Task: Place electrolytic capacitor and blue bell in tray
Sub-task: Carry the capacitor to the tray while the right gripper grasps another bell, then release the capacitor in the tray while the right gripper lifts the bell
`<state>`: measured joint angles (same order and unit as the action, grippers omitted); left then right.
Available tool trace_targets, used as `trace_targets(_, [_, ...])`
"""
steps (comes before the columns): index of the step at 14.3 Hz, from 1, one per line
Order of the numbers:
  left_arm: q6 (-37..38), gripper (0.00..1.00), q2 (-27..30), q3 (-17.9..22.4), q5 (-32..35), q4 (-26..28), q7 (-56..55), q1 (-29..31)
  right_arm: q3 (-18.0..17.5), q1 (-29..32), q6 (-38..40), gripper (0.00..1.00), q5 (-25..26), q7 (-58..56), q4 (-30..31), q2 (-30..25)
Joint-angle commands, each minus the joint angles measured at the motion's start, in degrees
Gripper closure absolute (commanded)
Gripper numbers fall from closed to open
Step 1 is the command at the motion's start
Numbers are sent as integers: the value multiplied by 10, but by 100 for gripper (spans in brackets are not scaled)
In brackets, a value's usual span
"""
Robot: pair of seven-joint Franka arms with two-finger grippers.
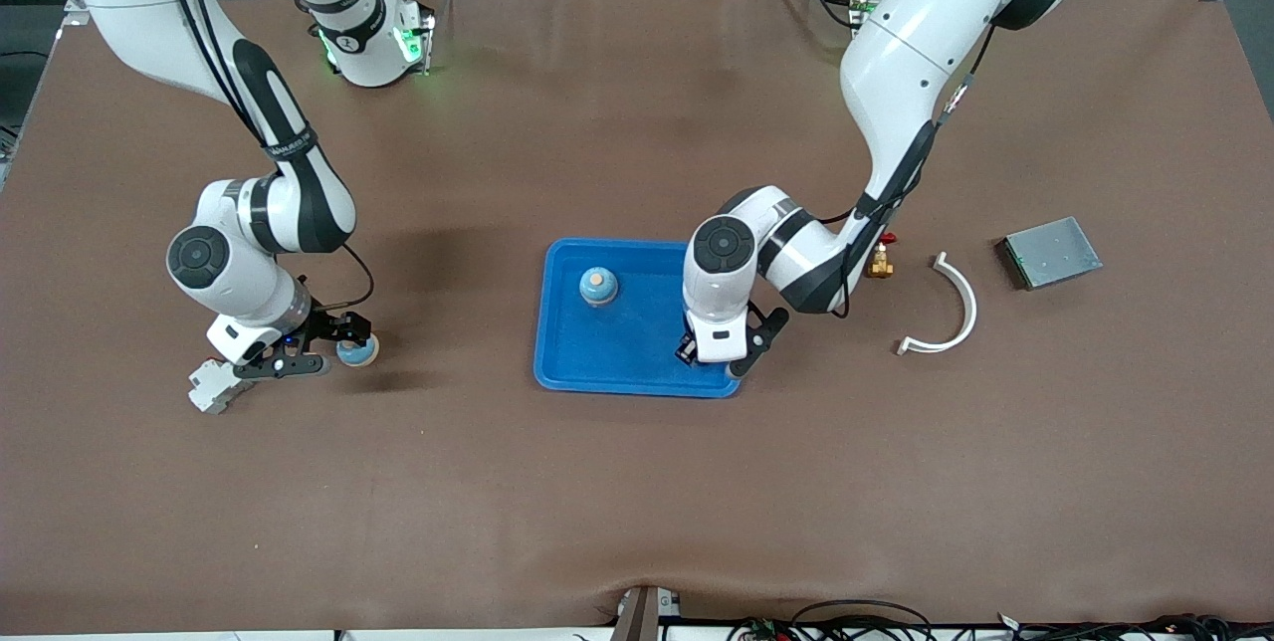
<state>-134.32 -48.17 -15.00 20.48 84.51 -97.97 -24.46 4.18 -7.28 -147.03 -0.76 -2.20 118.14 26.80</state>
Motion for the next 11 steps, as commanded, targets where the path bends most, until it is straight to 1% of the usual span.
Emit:
trace_targets(1, [5,0,20,10,12,-6,-6,-5,-8,5,-15,0,1,5,3,9])
trace_targets(3, [7,0,52,18,17,-6,8,3,-9,3,-30,0,1,6,2,22])
trace_targets(5, [40,0,84,23,16,-8,51,12,-10,2,-33,0,0,7,-1,26])
trace_targets(7, [73,0,118,23,13,-8,121,38,-10,1,-33,0,0,10,-3,33])
trace_targets(9, [121,0,164,15,6,-8,203,82,-11,-2,-33,0,-1,10,-5,39])
trace_targets(11, [164,0,203,13,-14,-8,285,109,-10,-13,-33,0,-27,12,-5,41])
